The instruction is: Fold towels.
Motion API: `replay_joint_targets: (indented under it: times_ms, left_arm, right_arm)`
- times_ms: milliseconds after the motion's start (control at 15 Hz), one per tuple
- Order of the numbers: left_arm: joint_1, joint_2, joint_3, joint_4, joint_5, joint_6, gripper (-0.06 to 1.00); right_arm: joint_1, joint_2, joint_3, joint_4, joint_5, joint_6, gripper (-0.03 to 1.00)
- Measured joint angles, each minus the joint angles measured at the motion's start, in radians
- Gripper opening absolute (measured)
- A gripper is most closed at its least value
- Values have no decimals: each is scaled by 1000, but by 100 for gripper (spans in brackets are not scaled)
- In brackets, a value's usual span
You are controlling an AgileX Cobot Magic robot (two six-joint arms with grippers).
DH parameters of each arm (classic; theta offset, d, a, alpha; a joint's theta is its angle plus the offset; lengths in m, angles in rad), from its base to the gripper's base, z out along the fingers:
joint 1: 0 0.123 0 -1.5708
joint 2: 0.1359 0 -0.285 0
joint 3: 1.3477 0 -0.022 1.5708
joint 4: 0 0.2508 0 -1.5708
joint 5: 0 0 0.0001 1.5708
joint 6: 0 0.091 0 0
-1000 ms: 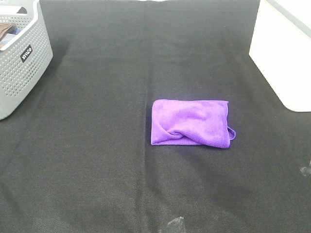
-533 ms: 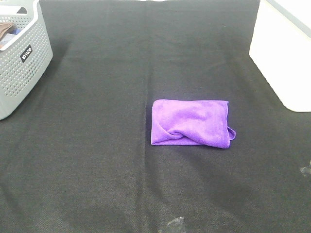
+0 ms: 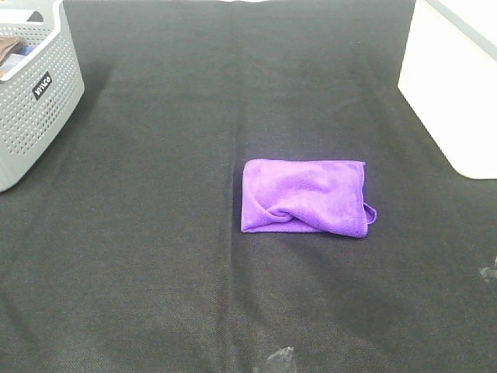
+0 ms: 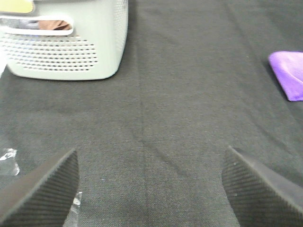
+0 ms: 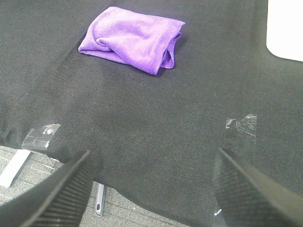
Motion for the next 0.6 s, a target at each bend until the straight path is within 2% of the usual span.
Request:
replay_joint_targets:
  times_ms: [600]
  left_arm:
    - [4, 0, 0, 0, 0, -1, 76]
  right_arm:
    - [0, 0, 0, 0, 0, 0, 68]
